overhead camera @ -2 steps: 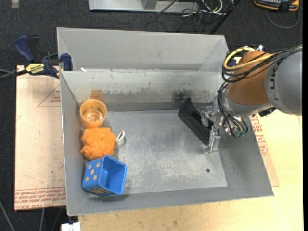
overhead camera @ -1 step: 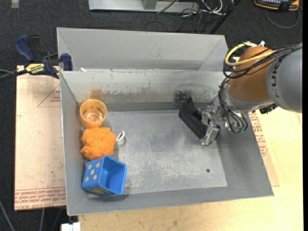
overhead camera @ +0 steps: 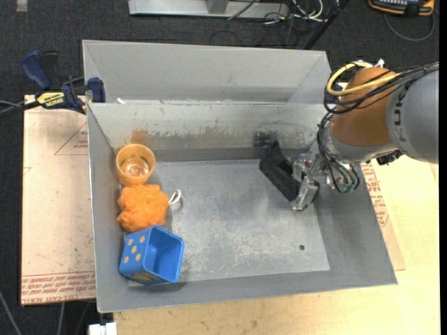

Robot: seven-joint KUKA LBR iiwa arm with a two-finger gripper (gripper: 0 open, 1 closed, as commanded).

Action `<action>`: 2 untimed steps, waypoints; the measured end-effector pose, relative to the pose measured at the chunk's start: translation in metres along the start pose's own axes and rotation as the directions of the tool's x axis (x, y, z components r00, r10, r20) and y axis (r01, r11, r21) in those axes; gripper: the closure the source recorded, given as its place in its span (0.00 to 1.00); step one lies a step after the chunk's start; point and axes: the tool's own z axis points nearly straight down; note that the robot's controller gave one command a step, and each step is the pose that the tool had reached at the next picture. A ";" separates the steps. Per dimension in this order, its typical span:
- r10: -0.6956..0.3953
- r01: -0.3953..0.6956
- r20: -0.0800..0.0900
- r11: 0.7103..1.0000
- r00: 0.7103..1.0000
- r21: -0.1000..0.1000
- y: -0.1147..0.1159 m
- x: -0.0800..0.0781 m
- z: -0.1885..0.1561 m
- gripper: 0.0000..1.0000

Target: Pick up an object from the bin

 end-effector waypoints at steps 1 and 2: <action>0.000 0.000 0.005 1.000 1.000 -0.005 -0.001 0.008 -0.012 1.00; -0.043 0.043 -0.006 0.999 0.999 -0.002 -0.005 0.010 -0.039 1.00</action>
Offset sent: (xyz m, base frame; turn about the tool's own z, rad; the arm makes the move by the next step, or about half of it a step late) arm -0.0090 -0.0079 0.0546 -0.0586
